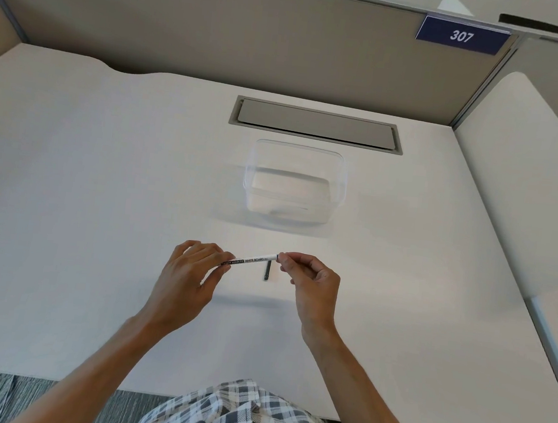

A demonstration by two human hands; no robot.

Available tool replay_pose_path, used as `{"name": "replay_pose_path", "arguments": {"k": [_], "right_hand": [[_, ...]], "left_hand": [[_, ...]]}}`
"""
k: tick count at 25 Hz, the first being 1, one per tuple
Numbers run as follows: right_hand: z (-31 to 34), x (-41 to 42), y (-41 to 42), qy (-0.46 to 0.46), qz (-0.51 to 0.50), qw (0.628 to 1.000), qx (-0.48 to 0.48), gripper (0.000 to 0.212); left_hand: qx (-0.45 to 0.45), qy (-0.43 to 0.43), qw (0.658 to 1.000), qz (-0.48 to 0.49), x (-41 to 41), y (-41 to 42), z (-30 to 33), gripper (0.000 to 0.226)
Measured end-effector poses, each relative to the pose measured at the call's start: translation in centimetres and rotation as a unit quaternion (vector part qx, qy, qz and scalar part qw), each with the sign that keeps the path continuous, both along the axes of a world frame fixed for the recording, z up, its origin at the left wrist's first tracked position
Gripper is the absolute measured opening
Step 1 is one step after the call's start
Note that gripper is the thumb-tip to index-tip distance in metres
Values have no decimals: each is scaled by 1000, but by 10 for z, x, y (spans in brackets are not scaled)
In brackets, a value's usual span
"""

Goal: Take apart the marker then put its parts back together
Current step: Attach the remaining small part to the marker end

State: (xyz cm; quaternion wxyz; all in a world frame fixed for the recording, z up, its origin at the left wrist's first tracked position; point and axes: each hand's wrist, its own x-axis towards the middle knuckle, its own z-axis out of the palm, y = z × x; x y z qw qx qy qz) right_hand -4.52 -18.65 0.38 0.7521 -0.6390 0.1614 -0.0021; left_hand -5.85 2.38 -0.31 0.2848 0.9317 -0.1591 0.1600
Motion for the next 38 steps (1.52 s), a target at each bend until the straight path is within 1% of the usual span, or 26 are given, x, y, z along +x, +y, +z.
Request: {"name": "replay_pose_path", "arguments": {"k": [6,11,13,15,17,20,23,26,30,33,35,38], "right_hand": [[-1,2,1,-12,-6,1000,-25,3],[-6,5,0,-18,21,998,-59,14],[-11,7,-1,-25,18,996,-88,14],[-18,8,-2,-23,19,988,-149,11],[-27,10,-4,-3,52,970,-238,9],[-36,11,0,38,111,928,-354,15],[-40,12,8,28,126,891,-435,18],[-43,13,16,12,128,865,-484,19],[-44,14,19,8,130,849,-512,14],[-42,14,18,9,130,848,-514,14],[-40,13,16,18,123,864,-488,14],[-33,11,10,27,105,920,-376,11]], "left_hand": [[-7,0,1000,2,1,-6,1,19],[-14,18,1000,16,2,-5,-2,19],[-37,40,998,32,1,-4,-4,18],[-68,65,994,50,0,-3,-6,14],[-102,95,988,71,-1,-3,-8,12],[-138,117,979,93,-2,-3,-7,11],[-158,123,976,89,-3,-5,-4,9],[-159,123,976,86,-3,-6,-2,8],[-140,129,978,90,-5,-4,-3,7],[-130,129,979,87,-5,-3,-4,10],[-126,125,980,86,-4,-3,-4,12],[-122,117,982,85,-3,-1,-6,13]]}}
